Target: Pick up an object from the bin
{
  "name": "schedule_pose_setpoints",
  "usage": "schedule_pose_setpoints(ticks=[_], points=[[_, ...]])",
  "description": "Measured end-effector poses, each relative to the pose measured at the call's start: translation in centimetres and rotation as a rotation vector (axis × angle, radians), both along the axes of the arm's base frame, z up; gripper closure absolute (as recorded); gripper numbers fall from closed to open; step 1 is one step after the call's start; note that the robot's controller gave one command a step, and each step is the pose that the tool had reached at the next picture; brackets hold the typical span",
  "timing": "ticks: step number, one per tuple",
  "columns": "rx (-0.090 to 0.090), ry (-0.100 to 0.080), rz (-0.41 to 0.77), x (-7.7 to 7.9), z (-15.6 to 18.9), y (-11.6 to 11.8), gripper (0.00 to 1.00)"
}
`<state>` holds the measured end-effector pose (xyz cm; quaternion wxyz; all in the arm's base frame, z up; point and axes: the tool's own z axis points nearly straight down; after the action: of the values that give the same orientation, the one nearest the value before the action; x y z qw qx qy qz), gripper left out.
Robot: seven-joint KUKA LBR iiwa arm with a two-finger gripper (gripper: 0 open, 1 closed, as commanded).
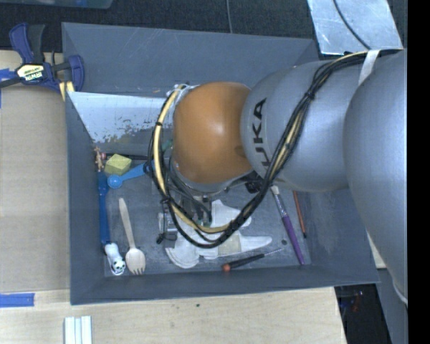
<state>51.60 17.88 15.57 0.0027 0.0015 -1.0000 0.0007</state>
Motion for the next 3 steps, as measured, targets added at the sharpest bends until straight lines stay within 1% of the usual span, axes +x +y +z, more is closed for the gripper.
schedule_pose_setpoints(ticks=[1, 2, 3], points=[[0.003, -0.008, -0.003, 0.2, 0.5, -0.1, 0.0], [0.003, -0.007, 0.513, 5.4, -8.7, -8.9, 0.0], [0.003, -0.007, -0.02, 3.3, -5.0, -9.4, 0.0]])
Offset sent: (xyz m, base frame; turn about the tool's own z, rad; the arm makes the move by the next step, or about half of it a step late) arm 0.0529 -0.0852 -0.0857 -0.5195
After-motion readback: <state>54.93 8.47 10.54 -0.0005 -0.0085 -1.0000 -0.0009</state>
